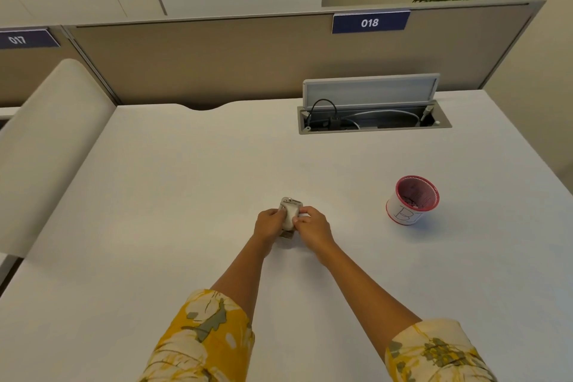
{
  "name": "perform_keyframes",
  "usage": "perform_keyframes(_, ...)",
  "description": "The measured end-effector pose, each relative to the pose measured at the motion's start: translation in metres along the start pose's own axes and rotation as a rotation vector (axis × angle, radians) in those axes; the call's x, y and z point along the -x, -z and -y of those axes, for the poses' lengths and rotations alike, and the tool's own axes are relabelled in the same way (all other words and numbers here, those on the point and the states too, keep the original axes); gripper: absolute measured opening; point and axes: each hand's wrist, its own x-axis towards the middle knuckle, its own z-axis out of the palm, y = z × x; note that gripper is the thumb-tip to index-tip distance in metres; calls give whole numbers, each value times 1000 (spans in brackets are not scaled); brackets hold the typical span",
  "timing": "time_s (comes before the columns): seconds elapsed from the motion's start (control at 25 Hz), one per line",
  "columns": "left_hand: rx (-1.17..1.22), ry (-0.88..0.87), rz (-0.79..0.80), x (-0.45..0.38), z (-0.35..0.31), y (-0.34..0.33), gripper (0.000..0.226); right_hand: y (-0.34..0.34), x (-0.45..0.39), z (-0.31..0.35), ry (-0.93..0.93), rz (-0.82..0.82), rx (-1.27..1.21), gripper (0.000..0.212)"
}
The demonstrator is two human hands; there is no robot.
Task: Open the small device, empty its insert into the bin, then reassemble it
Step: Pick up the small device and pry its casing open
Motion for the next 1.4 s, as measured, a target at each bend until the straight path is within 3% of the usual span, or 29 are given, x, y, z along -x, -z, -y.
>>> perform_keyframes(0.12,170,-11,70,6,1,-4,27,7,1,-1,-12,-37,-112,22)
perform_keyframes(0.24,215,-13,96,13,0,-12,22,18,-2,-1,-27,-216,-235,15)
perform_keyframes(0.36,232,8,147,18,-1,-15,22,33,-12,1,-81,-324,-253,21)
perform_keyframes(0.52,273,-27,204,20,-1,-14,27,48,-24,3,-112,-125,-394,25)
perform_keyframes(0.8,293,-69,281,25,-9,-16,30,51,-25,7,-103,17,-467,27)
perform_keyframes(1.4,365,-50,303,31,-5,-22,22,58,-17,9,-207,-26,-544,24)
